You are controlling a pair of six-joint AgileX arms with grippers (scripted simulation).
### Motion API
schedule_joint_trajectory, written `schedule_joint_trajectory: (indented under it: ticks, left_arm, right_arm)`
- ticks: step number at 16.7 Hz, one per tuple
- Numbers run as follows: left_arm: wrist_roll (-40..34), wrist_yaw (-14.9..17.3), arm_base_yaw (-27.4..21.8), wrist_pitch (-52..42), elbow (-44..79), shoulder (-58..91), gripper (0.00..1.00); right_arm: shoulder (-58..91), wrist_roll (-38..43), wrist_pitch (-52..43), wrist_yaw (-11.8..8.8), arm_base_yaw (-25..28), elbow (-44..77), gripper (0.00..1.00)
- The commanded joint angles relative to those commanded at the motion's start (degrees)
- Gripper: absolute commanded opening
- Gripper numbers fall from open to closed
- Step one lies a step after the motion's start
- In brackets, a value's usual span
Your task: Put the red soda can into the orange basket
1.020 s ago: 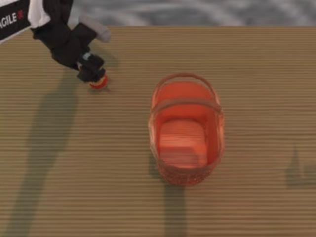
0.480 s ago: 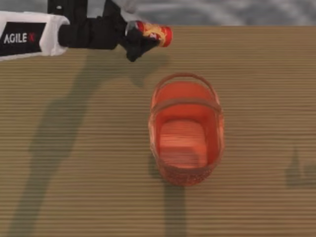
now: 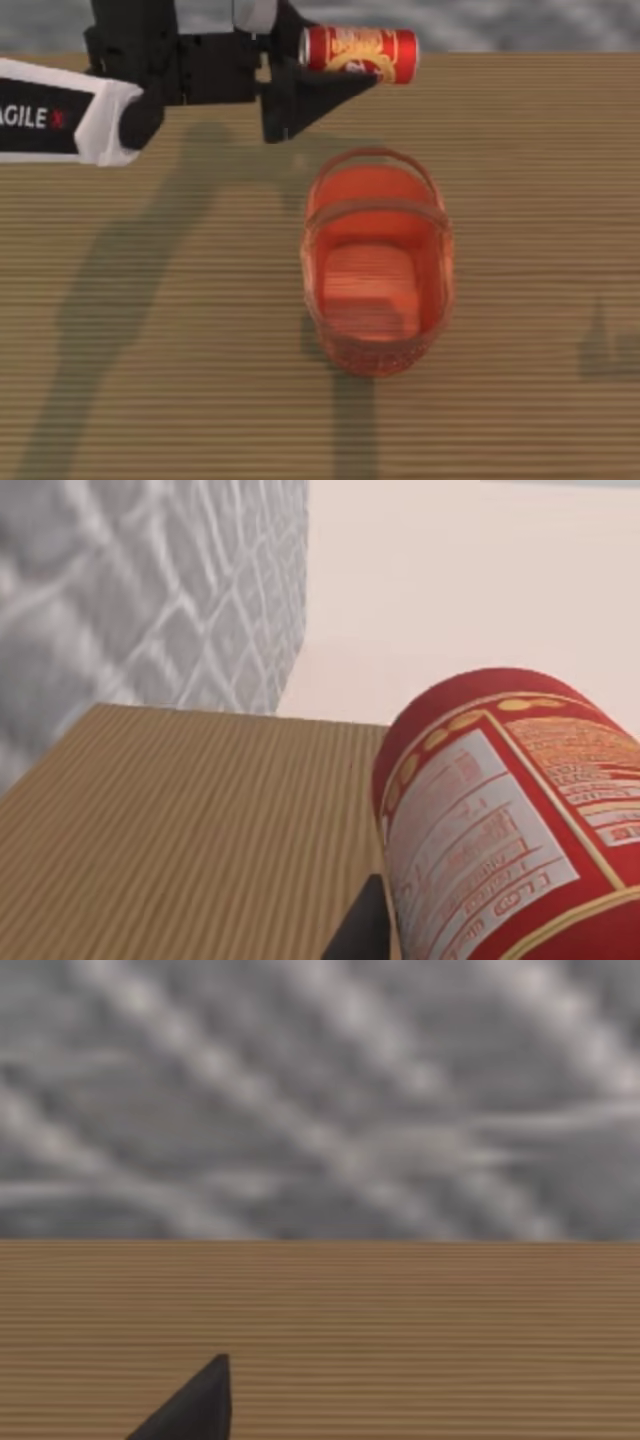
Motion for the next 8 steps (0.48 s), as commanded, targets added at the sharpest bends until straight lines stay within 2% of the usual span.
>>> schedule_joint_trajectory:
  ticks: [3, 8]
  left_arm:
    - [-1.7, 3.6, -0.5, 4.7, -2.6, -2.0, 0.0]
    - [-1.7, 3.7, -0.3, 5.0, -2.6, -1.9, 0.0]
  right_arm:
    - [0.0, 0.0, 0.0, 0.0, 0.0, 0.0, 1.0]
    - [0.0, 0.0, 0.0, 0.0, 0.0, 0.0, 1.0]
